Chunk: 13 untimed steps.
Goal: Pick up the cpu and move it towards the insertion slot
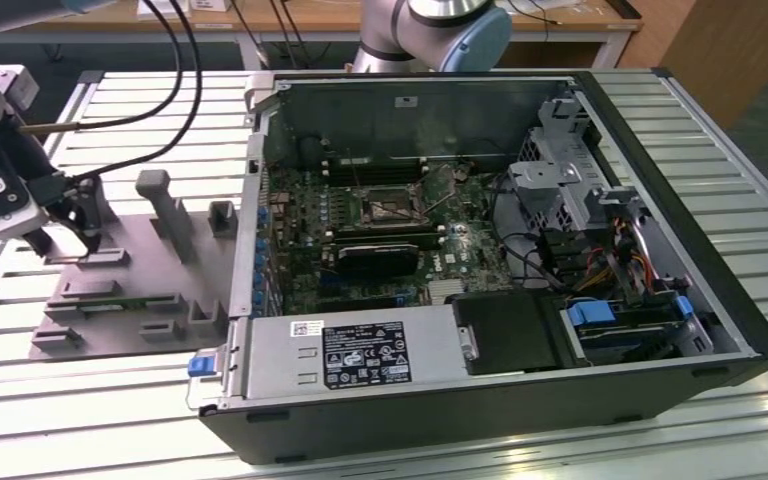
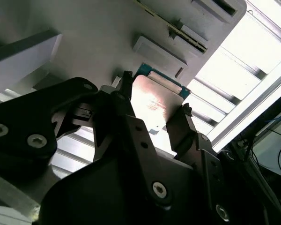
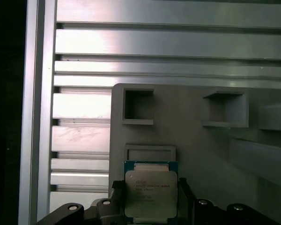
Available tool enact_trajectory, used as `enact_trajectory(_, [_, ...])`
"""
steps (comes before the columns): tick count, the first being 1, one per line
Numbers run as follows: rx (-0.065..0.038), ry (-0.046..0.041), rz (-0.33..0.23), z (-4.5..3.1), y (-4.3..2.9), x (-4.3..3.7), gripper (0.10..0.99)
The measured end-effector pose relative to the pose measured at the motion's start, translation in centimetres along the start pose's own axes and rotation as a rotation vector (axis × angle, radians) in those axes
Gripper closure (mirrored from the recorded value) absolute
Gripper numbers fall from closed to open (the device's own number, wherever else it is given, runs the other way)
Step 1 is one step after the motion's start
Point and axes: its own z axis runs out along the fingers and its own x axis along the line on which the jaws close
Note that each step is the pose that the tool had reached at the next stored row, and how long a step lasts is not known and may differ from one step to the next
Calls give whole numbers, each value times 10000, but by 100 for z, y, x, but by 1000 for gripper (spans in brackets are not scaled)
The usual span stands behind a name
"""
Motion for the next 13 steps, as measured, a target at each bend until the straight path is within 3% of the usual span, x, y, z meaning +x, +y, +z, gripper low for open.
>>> enact_trajectory(13, [0,-1,-1,-211,8,-1,545])
